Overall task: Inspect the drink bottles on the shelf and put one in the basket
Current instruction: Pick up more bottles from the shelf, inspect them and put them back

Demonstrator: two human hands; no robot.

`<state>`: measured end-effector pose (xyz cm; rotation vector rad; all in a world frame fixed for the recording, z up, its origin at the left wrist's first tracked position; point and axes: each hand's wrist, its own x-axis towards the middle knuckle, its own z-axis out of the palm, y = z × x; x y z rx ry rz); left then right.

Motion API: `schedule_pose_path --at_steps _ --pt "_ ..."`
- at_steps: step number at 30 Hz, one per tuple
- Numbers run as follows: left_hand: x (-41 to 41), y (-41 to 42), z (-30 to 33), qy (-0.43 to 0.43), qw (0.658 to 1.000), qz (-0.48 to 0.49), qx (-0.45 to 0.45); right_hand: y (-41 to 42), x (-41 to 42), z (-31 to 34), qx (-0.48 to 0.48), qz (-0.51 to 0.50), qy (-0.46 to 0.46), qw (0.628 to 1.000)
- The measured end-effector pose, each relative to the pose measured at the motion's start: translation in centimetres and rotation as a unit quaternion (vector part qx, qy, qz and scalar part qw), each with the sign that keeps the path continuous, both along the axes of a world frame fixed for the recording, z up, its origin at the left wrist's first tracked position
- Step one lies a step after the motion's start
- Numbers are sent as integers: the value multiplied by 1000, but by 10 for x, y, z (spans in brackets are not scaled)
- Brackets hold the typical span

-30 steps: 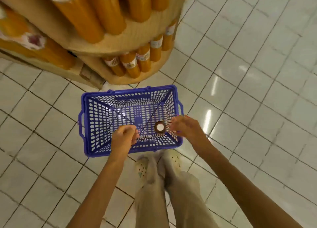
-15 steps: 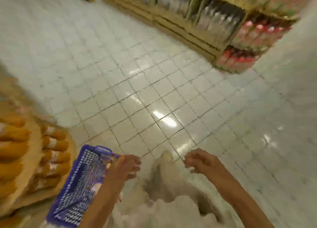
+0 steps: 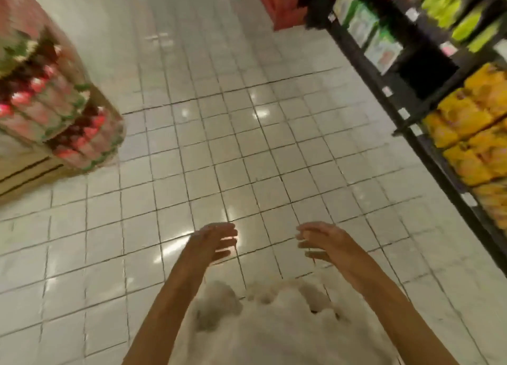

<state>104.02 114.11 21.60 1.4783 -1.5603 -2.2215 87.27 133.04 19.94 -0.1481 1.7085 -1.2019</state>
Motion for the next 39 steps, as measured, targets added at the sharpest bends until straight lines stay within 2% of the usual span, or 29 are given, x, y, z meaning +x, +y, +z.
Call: schedule_pose_path --at_steps 5,11,16,19,23,30,36,39 --pt "-133 -63 -7 -44 997 -56 8 -53 -122 4 -1 -64 2 998" --pt "-302 -201 -29 -61 996 -56 -33 -159 -279 -15 10 -77 -9 997" --pt "-503 -284 -9 -65 983 -171 -22 -211 -415 0 43 -204 -20 978" --pt "-621 -301 5 -42 963 -265 -5 -226 -488 8 62 -277 -22 959" --pt "-767 -319 -8 -31 934 -354 37 -250 -602 -7 56 -340 -12 939" --pt "-977 -411 -25 -72 948 -307 44 -332 -842 -13 5 -401 -67 914" --pt "-1143 -523 -19 -78 958 -273 52 -433 -1021 7 -34 -399 -44 915" --pt "-1255 -571 -19 -52 953 -298 30 -486 -1104 1 -63 -437 -25 897"
